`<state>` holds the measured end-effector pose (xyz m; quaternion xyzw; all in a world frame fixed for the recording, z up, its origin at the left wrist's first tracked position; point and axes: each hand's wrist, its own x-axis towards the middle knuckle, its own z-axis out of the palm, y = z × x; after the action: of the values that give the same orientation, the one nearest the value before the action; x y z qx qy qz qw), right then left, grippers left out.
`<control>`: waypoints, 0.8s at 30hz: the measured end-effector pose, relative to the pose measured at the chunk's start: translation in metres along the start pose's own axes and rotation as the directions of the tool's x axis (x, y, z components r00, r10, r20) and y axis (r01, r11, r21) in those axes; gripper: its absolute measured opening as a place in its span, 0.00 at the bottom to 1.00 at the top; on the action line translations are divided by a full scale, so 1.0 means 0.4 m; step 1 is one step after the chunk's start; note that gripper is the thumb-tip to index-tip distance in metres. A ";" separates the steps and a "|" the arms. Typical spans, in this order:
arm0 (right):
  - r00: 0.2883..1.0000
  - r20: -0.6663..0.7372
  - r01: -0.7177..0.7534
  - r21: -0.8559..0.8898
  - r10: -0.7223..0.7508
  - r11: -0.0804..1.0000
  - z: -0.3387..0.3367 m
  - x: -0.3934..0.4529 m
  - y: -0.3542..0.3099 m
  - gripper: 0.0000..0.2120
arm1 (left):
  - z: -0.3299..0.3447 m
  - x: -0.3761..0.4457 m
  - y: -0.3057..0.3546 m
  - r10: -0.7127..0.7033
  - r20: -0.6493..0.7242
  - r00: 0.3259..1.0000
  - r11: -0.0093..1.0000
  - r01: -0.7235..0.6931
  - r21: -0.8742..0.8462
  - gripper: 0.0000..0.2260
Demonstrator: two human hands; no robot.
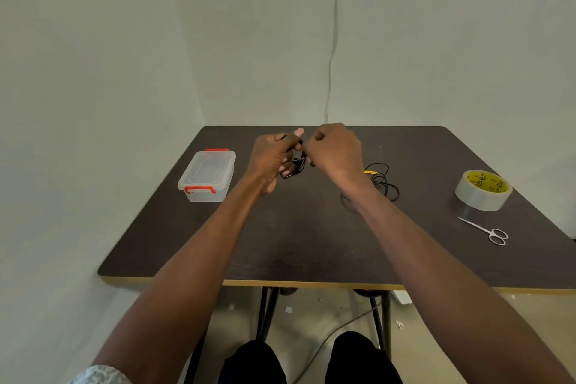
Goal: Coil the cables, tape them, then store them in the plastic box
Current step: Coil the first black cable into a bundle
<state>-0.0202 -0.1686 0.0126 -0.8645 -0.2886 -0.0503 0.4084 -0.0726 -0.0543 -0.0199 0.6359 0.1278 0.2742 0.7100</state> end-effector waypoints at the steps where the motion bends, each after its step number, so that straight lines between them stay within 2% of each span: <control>1: 0.997 0.017 -0.081 0.190 0.080 0.978 -0.006 0.005 -0.003 0.09 | -0.001 0.000 -0.001 -0.005 -0.006 1.000 1.000 0.005 -0.028 0.17; 3: 0.958 0.152 -0.288 0.495 0.245 0.819 -0.017 0.011 -0.008 0.08 | 0.000 -0.003 -0.004 -0.010 0.000 1.000 0.998 0.010 -0.061 0.17; 4: 0.922 0.248 -0.388 0.577 0.298 0.719 -0.022 0.013 -0.008 0.08 | 0.001 -0.004 -0.007 -0.006 0.001 1.000 0.998 0.006 -0.063 0.17; 5: 0.887 0.331 -0.462 0.605 0.322 0.649 -0.025 0.016 -0.005 0.07 | 0.002 -0.006 -0.010 -0.001 -0.003 1.000 0.998 0.001 -0.061 0.16; 6: 0.862 0.393 -0.503 0.598 0.319 0.623 -0.029 0.018 0.000 0.07 | 0.003 -0.007 -0.012 0.004 -0.014 1.000 0.999 -0.005 -0.053 0.16; 9: 0.846 0.439 -0.520 0.551 0.304 0.652 -0.027 0.023 0.012 0.05 | -0.002 -0.009 -0.021 0.022 -0.043 0.999 0.999 -0.024 -0.035 0.15; 14: 0.910 0.302 -0.404 0.498 0.283 0.768 -0.033 0.025 -0.004 0.04 | 0.003 -0.006 -0.024 0.021 -0.071 0.997 1.000 -0.019 0.023 0.16; 19: 0.859 0.443 -0.486 0.545 0.257 0.684 -0.032 0.032 0.010 0.06 | 0.001 -0.008 -0.011 -0.006 -0.048 0.999 1.000 0.006 0.005 0.16; 22: 0.846 0.485 -0.471 0.487 0.221 0.736 -0.030 0.037 0.032 0.06 | -0.005 -0.004 -0.002 -0.045 -0.003 0.999 0.996 0.045 -0.079 0.15; 24: 0.871 0.470 -0.385 0.475 0.142 0.791 -0.032 0.035 0.045 0.03 | -0.014 0.000 0.003 -0.068 0.012 0.998 0.988 0.069 -0.135 0.14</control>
<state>0.0030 -0.1806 0.0136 -0.7312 -0.2433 0.2768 0.5740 -0.0757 -0.0496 -0.0196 0.5826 0.1280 0.2553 0.7610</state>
